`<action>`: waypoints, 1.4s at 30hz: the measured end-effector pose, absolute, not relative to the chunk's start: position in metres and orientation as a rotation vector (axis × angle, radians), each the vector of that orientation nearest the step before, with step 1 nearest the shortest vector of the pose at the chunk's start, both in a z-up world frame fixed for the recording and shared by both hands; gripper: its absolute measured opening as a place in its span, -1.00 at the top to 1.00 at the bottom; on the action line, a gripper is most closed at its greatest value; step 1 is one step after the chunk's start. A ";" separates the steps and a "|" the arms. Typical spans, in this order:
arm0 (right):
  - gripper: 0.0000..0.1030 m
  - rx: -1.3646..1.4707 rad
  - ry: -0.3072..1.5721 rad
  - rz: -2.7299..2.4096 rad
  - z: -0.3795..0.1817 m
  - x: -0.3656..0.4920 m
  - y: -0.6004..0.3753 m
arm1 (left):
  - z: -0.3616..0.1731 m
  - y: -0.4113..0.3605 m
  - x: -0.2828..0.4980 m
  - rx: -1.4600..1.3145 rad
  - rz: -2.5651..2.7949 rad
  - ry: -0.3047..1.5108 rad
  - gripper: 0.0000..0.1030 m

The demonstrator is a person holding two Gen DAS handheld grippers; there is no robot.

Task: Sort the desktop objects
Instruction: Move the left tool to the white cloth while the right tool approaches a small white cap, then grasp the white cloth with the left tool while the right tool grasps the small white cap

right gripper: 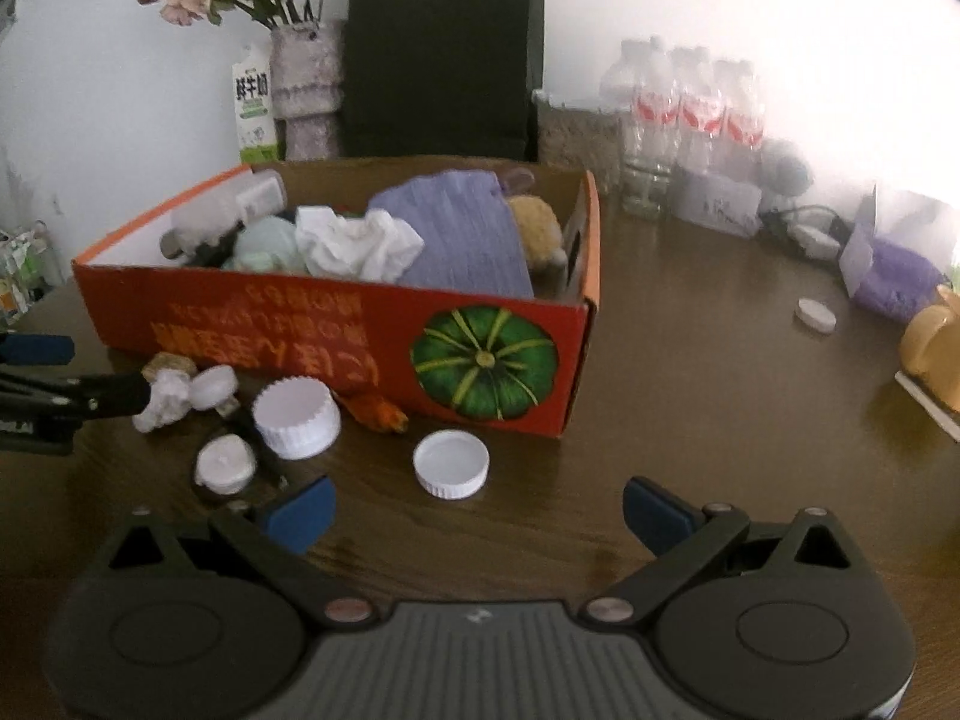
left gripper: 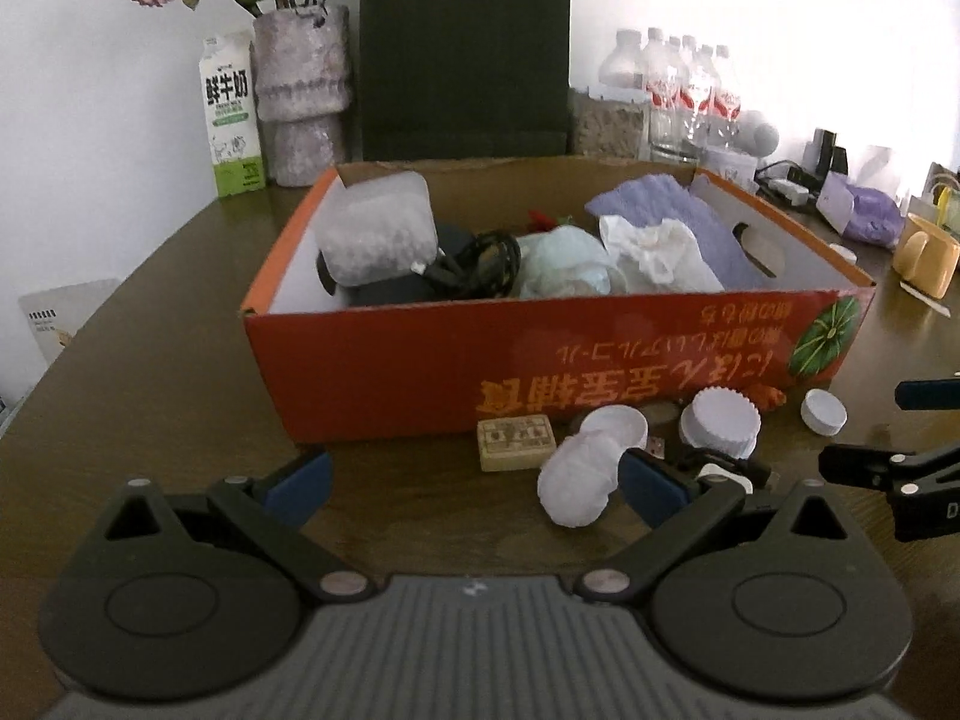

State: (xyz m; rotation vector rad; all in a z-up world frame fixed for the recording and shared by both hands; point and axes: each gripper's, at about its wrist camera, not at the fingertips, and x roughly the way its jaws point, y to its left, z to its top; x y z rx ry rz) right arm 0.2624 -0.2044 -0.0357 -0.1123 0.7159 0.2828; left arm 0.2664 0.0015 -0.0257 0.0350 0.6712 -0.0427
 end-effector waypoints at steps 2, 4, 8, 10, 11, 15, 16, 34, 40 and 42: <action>-0.94 -0.111 0.724 0.280 -0.039 0.266 -0.205 | -0.029 0.000 0.269 0.034 -0.048 0.682 -1.00; -0.92 -0.102 0.731 0.284 -0.042 0.268 -0.205 | -0.031 -0.001 0.272 0.031 -0.054 0.690 -1.00; -0.90 -0.096 0.726 0.292 -0.042 0.272 -0.205 | -0.034 -0.004 0.277 0.023 -0.068 0.697 -0.98; -0.86 -0.092 0.720 0.297 -0.042 0.273 -0.205 | -0.036 -0.004 0.278 0.011 -0.076 0.703 -0.88; -0.81 -0.088 0.714 0.299 -0.042 0.274 -0.205 | -0.036 -0.004 0.279 0.005 -0.082 0.706 -0.77; -0.41 -0.091 0.693 0.316 -0.040 0.273 -0.203 | -0.038 -0.009 0.278 0.028 -0.091 0.699 -0.52; -0.34 -0.094 0.687 0.323 -0.040 0.272 -0.202 | -0.037 -0.011 0.276 0.036 -0.098 0.695 -0.46; 0.47 -0.116 0.640 0.380 -0.038 0.261 -0.183 | -0.036 -0.017 0.266 0.035 -0.129 0.666 0.43; 0.47 -0.138 0.602 0.379 -0.034 0.253 -0.177 | -0.030 -0.015 0.259 0.029 -0.118 0.645 0.59; 0.47 -0.135 0.587 0.382 -0.030 0.249 -0.176 | -0.027 -0.012 0.257 0.026 -0.117 0.635 0.60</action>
